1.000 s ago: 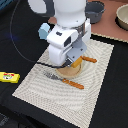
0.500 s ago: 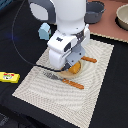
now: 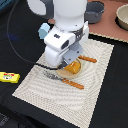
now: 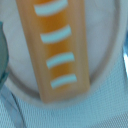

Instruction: Place the bread, butter, and milk from the table onto the serving area.

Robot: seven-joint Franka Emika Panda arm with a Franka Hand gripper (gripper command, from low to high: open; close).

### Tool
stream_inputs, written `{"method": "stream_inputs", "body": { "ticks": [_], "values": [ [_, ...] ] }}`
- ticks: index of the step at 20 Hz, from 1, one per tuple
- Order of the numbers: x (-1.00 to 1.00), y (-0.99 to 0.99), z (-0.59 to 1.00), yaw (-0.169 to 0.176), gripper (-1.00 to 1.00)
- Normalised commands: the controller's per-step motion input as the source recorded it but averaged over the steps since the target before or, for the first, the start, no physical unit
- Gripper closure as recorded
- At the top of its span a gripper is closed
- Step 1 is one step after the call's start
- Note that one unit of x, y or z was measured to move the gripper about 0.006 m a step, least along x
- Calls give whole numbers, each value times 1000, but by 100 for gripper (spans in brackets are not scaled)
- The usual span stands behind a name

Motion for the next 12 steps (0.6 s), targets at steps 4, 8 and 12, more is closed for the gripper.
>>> {"method": "stream_inputs", "body": {
  "ticks": [4, 8, 12],
  "values": [
    [-1000, -254, 185, -26, -100],
    [-1000, -249, 81, -34, -100],
    [-999, -261, 70, -29, -100]
  ]
}}
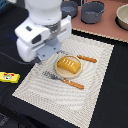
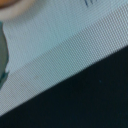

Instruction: Place the bread, butter, and milk from the table onto the serving area.

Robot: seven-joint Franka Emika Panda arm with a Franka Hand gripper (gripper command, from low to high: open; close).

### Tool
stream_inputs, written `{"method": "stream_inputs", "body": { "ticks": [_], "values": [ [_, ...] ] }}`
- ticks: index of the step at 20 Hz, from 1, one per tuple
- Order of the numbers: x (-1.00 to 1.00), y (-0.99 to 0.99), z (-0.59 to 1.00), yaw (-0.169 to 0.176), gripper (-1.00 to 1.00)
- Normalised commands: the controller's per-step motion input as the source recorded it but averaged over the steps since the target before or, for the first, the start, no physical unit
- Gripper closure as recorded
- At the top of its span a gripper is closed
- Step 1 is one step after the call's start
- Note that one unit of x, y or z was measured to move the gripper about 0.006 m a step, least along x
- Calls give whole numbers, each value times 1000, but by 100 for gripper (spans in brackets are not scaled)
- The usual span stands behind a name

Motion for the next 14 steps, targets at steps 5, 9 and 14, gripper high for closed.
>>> {"method": "stream_inputs", "body": {
  "ticks": [5, 9, 14],
  "values": [
    [-912, -400, 29, -5, -100],
    [-646, -504, -57, 23, -100],
    [-596, -409, -133, 83, -100]
  ]
}}
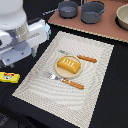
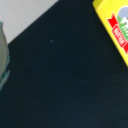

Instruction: Place the bread, butter, and milk from the table onto the serving area.

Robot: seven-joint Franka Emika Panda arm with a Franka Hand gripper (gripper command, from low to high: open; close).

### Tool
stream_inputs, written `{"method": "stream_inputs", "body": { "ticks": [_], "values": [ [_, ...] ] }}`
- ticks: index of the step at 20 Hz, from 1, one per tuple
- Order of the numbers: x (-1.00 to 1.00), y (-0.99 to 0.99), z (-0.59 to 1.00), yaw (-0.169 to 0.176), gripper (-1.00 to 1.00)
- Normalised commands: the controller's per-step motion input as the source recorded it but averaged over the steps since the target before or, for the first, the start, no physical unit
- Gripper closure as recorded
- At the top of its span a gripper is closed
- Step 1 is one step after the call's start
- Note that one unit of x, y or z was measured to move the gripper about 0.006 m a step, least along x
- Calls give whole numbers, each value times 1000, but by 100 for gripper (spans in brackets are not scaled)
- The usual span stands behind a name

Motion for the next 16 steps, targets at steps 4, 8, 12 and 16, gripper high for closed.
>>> {"method": "stream_inputs", "body": {
  "ticks": [4, 8, 12, 16],
  "values": [
    [-336, -24, -32, 174, -100],
    [-394, 0, -216, 162, -100],
    [-413, -40, -322, 127, -100],
    [-431, -126, -368, 106, -100]
  ]
}}
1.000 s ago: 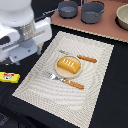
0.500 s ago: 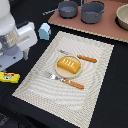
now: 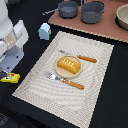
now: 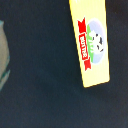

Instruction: Place the bread, butter, and milk from the table onto the serving area.

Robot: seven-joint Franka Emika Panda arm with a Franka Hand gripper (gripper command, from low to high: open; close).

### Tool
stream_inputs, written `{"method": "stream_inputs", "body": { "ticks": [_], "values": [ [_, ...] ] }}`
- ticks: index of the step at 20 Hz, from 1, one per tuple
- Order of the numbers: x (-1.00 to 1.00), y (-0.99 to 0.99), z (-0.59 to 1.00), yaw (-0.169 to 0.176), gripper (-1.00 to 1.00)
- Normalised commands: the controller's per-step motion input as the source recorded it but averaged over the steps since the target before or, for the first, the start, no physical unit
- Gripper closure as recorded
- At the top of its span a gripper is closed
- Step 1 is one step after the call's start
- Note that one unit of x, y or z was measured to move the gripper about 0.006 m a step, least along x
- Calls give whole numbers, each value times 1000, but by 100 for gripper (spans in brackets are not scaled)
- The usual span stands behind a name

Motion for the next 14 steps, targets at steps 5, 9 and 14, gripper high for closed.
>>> {"method": "stream_inputs", "body": {
  "ticks": [5, 9, 14],
  "values": [
    [-420, -115, -418, 107, -100],
    [-396, -34, -505, 105, -100],
    [-410, 0, -542, 96, -100]
  ]
}}
